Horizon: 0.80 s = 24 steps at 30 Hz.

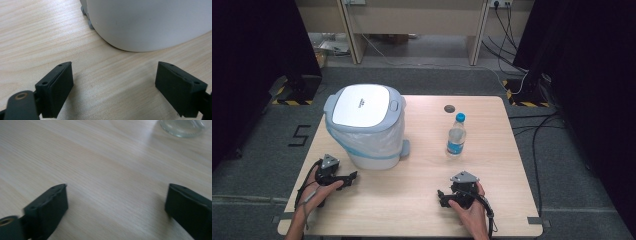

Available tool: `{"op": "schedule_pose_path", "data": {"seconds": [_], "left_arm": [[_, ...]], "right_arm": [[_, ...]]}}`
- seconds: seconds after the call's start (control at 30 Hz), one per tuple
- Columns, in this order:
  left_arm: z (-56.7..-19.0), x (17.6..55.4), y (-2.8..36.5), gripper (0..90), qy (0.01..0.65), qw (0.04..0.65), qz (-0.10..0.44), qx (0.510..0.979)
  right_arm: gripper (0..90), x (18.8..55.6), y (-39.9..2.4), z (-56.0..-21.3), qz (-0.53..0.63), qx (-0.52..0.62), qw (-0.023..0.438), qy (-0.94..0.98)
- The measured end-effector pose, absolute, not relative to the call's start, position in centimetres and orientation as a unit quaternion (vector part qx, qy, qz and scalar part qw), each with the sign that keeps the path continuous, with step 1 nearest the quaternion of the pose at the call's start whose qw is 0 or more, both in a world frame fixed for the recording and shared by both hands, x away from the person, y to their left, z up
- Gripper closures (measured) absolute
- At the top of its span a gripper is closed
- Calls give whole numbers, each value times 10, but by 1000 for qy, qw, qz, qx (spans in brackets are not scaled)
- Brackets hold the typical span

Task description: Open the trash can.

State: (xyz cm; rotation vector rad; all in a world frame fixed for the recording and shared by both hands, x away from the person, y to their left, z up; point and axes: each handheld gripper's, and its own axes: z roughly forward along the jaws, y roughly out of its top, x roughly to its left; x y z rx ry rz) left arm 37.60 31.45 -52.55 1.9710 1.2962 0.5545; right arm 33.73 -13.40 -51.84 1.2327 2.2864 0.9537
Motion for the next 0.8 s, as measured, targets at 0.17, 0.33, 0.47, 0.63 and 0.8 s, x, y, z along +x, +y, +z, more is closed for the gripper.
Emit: {"op": "schedule_pose_path", "data": {"seconds": [0.17,0.33,0.47,0.63,0.8], "left_arm": [[-525,376,314,154,501,355,215,759],[-523,376,309,163,497,376,224,749],[-521,376,306,161,504,384,226,740],[-520,377,299,163,500,401,230,732],[-520,379,298,146,499,398,231,734]], "right_arm": [[153,344,-117,-516,351,416,182,819],[185,371,-87,-501,373,389,203,818],[206,407,-52,-485,401,379,203,809],[211,436,-33,-486,413,397,210,792],[212,480,-18,-494,404,433,235,771]]}}
